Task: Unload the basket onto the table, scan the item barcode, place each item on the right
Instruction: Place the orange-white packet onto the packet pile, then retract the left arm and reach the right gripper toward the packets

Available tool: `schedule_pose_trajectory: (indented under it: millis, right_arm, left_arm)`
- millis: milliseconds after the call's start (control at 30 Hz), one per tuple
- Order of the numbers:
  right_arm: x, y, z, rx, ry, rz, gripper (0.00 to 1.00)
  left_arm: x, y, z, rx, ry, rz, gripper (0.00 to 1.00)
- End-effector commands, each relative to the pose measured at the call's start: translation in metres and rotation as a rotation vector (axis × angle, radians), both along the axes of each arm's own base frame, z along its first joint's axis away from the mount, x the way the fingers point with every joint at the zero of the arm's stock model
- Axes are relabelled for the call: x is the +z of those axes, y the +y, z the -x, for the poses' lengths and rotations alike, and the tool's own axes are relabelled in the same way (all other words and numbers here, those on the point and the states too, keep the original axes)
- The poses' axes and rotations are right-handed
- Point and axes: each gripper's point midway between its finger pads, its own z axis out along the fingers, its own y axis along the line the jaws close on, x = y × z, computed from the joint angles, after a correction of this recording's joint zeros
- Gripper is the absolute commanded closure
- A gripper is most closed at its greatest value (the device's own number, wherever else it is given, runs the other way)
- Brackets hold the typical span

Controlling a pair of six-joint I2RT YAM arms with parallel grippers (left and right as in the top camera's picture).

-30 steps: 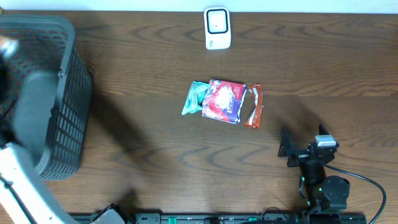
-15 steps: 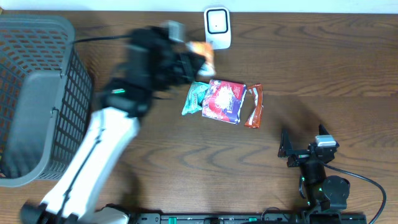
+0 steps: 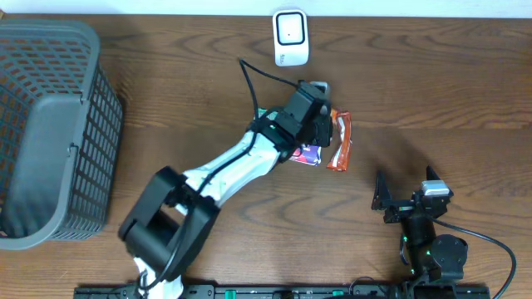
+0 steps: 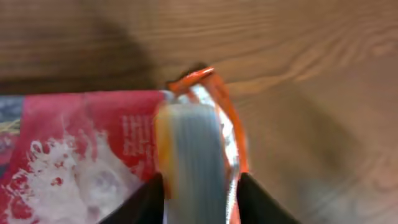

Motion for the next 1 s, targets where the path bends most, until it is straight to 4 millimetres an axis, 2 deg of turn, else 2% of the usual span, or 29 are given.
schedule_pose_trajectory:
  millis: [0,100,200,300,333,367,500,600,633,667,767,800,833,967]
  right_arm:
    - [0.0,-0.002,0.0,-0.01,0.001,-0.01,0.01]
    - [0.0,-0.002,0.0,-0.01,0.001,-0.01,0.01]
    - [0.0,-0.002,0.0,-0.01,0.001,-0.01,0.01]
    - [0.0,-0.002,0.0,-0.01,0.001,-0.01,0.01]
    - [0.0,-0.002,0.0,-0.01,0.001,-0.01,0.01]
    - [0.0,-0.002,0.0,-0.01,0.001,-0.01,0.01]
    - [0.0,-0.002,0.0,-0.01,0.001,-0.01,0.01]
    - [0.0,-0.002,0.0,-0.01,0.001,-0.01,0.01]
    - [0.0,-0.002,0.0,-0.01,0.001,-0.01,0.01]
    - [0.0,-0.002,0.0,-0.01,0.001,-0.01,0.01]
    - [-0.001,-0.002,0.0,-0.01,0.002,-0.01,0.01]
    - [0.0,-0.002,0.0,-0.01,0.001,-0.01,0.01]
    - [0.0,-0.002,0.0,-0.01,0.001,-0.01,0.01]
    - [0.0,-0.002,0.0,-0.01,0.001,-0.01,0.01]
  left_arm:
    - [0.003,0.003,-0.008,0.012,-0.036,-0.01,0.6]
    - [0.023,0.006,-0.015,0.025,-0.072,0.021,0.51]
    - [0.064,0.02,-0.024,0.058,-0.136,0.071,0.34]
    - [0.109,0.045,-0.031,0.108,-0.198,0.115,0.24]
    - [0.13,0.064,-0.032,0.139,-0.218,0.125,0.22]
    - [0.142,0.078,-0.03,0.163,-0.224,0.126,0.21]
    - [0.175,0.144,-0.014,0.269,-0.205,0.097,0.18]
    - [0.187,0.193,0.005,0.358,-0.17,0.065,0.12]
    - [0.189,0.221,0.022,0.411,-0.131,0.037,0.12]
    - [0.187,0.232,0.032,0.432,-0.105,0.021,0.11]
    - [0.176,0.258,0.065,0.479,-0.006,-0.032,0.11]
    - [0.172,0.263,0.073,0.488,0.021,-0.048,0.02]
    - [0.167,0.272,0.082,0.511,0.051,-0.08,0.02]
    - [0.15,0.3,0.097,0.596,0.104,-0.221,0.02]
